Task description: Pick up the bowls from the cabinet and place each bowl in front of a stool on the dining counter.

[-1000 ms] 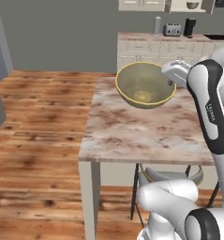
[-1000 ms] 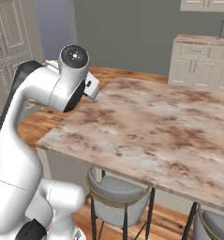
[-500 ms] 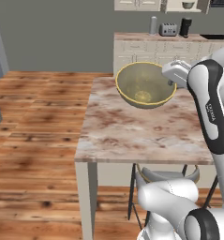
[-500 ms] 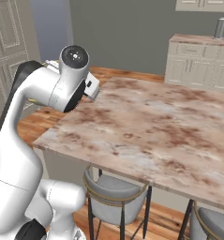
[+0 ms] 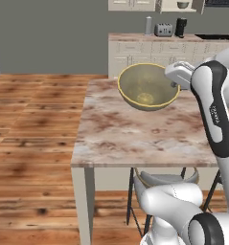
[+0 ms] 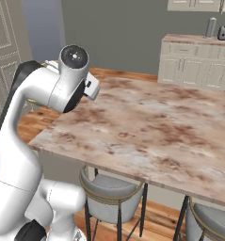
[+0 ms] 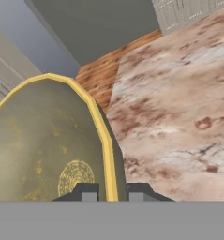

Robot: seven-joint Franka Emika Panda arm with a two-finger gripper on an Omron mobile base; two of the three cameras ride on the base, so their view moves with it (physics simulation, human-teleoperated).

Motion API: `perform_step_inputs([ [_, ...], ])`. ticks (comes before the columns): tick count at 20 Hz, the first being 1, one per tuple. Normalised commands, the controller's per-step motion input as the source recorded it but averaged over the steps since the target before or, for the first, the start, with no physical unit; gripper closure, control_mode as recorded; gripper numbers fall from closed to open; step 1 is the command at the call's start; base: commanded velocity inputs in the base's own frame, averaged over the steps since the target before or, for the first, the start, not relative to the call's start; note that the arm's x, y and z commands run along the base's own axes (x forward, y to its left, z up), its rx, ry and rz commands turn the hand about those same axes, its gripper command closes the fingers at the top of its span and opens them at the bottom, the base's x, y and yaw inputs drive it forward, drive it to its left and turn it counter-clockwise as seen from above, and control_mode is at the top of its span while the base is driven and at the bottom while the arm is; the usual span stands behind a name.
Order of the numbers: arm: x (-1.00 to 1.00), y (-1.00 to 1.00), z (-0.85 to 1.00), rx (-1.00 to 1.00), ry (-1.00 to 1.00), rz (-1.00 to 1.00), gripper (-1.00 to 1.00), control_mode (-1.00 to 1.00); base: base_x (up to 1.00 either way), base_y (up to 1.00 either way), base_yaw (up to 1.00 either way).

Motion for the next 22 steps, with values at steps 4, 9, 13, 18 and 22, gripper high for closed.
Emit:
perform_step_inputs([
  [4, 0.00, 0.00, 0.00, 0.00, 0.00, 0.00, 1.00, 1.00, 0.00, -0.32, -0.23],
  [9, 0.00, -0.55, -0.27, 0.00, 0.04, -0.29, 1.00, -1.00, 0.00, 0.00, 0.00],
  [13, 0.00, -0.59, -0.34, 0.00, 0.05, -0.30, 1.00, -1.00, 0.00, 0.00, 0.00],
  [18, 0.01, -0.34, -0.36, 0.00, 0.00, -0.30, 1.00, -1.00, 0.00, 0.00, 0.00],
  [22, 0.01, -0.34, -0.43, 0.00, 0.01, -0.30, 1.00, -1.00, 0.00, 0.00, 0.00],
])
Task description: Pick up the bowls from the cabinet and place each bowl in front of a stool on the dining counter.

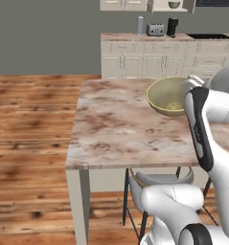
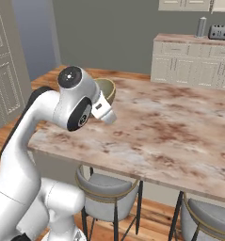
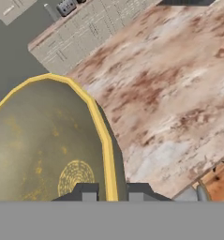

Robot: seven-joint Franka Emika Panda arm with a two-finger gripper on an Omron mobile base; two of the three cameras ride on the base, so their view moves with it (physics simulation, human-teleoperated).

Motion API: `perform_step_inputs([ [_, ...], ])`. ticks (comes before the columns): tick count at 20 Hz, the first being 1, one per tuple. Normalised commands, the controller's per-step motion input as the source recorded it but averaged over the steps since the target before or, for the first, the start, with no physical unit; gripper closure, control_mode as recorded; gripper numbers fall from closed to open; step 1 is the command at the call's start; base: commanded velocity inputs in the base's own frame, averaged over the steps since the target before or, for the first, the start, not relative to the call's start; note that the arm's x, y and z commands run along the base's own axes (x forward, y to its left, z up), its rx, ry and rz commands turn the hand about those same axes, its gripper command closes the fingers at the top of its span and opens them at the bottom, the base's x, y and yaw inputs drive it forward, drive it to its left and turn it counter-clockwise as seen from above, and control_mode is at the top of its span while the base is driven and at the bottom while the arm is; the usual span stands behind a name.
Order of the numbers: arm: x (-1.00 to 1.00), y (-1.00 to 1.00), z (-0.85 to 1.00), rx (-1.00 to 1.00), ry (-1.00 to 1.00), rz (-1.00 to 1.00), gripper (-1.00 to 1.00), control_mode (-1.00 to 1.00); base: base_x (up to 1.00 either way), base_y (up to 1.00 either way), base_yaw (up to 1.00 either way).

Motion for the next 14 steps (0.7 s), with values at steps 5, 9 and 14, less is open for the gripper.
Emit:
perform_step_inputs([
  [5, 0.04, -0.20, -0.54, 0.00, 0.00, -0.26, 1.00, -1.00, 0.00, 0.00, 0.00],
  [9, 0.06, -0.09, -0.48, 0.11, 0.00, -0.17, 1.00, -1.00, 0.00, 0.00, 0.00],
  [14, 0.31, -0.02, -0.30, 0.28, 0.00, -0.01, 1.00, -1.00, 0.00, 0.00, 0.00],
])
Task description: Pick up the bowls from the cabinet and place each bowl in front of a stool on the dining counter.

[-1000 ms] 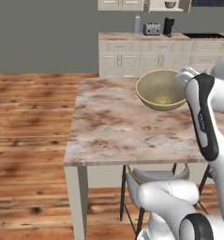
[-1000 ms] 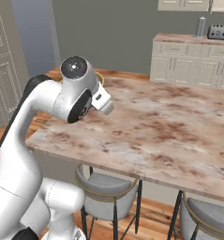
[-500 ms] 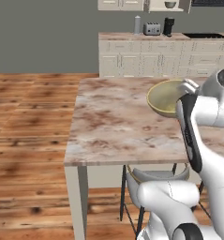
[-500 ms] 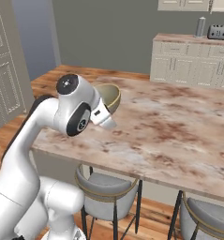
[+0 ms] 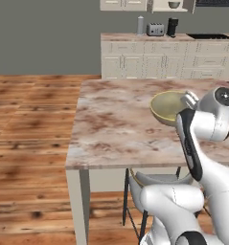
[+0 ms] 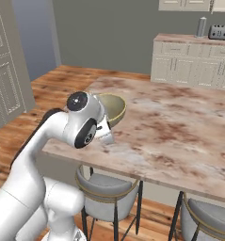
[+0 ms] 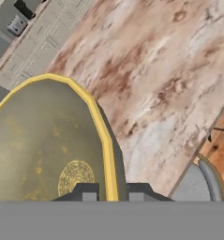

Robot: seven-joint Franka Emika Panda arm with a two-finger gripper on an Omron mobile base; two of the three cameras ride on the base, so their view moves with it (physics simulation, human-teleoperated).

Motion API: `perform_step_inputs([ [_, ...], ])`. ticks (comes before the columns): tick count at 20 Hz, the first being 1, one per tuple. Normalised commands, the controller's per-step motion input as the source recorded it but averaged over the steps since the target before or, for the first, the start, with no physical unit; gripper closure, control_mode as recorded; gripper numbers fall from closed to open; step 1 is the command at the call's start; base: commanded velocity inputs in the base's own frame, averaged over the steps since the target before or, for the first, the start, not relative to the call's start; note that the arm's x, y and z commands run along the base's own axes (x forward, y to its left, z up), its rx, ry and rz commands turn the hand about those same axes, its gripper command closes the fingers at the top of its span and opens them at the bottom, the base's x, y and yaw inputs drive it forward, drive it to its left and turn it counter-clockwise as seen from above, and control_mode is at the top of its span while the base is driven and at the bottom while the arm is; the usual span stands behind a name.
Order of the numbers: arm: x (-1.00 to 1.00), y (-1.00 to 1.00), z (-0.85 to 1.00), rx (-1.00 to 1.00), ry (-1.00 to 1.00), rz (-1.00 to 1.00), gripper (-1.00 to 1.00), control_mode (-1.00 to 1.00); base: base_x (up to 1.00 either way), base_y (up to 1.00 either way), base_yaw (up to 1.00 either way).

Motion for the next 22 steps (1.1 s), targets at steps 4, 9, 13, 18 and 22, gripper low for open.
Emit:
perform_step_inputs([
  [4, 0.48, -0.22, -0.07, 0.33, 0.00, 0.16, 1.00, -1.00, 0.00, 0.00, 0.00],
  [9, 0.48, -0.24, -0.07, 0.24, 0.03, 0.21, 1.00, -1.00, 0.00, 0.00, 0.00],
  [13, 0.24, -0.16, -0.04, 0.01, 0.15, 0.14, 1.00, -1.00, 0.00, 0.00, 0.00],
  [18, 0.16, 0.00, -0.05, -0.10, 0.23, 0.05, 1.00, -1.00, 0.00, 0.00, 0.00],
  [22, 0.04, 0.00, -0.23, -0.10, 0.01, 0.00, 1.00, -1.00, 0.00, 0.00, 0.00],
])
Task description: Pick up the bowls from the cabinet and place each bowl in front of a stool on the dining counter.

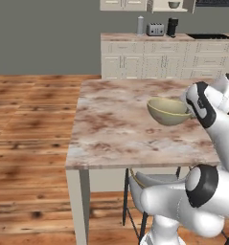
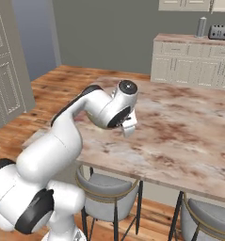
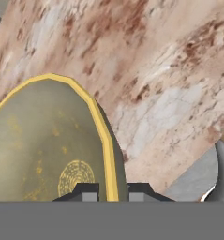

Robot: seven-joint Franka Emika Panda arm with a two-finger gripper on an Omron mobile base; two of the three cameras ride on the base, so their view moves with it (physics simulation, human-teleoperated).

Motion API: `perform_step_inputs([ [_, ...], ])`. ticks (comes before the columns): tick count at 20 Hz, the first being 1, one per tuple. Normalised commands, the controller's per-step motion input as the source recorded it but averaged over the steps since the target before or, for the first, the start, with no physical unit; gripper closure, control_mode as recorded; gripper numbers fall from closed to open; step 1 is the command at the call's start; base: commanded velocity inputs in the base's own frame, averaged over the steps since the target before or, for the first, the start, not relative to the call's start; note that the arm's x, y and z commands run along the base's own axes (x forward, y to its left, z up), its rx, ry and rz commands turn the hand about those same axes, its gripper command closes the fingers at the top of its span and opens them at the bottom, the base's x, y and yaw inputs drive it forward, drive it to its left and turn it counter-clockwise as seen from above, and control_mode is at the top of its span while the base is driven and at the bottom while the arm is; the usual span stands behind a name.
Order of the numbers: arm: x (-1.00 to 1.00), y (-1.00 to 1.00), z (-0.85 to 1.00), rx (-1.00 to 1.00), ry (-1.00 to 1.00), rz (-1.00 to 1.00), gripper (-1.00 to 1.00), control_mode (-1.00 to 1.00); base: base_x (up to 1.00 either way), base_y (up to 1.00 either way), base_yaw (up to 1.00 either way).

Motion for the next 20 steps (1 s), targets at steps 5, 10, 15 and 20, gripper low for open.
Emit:
perform_step_inputs([
  [5, 0.00, 0.03, -0.37, -0.05, -0.17, 0.00, 1.00, -1.00, 0.00, 0.00, 0.00],
  [10, 0.00, 0.12, -0.46, -0.07, -0.28, 0.00, 1.00, -1.00, 0.00, 0.00, 0.00],
  [15, 0.12, 0.03, -0.19, -0.08, -0.05, 0.00, 1.00, -1.00, 0.00, 0.00, 0.00],
  [20, 0.20, -0.01, 0.00, -0.01, 0.08, 0.00, 1.00, -1.00, 0.00, 0.00, 0.00],
])
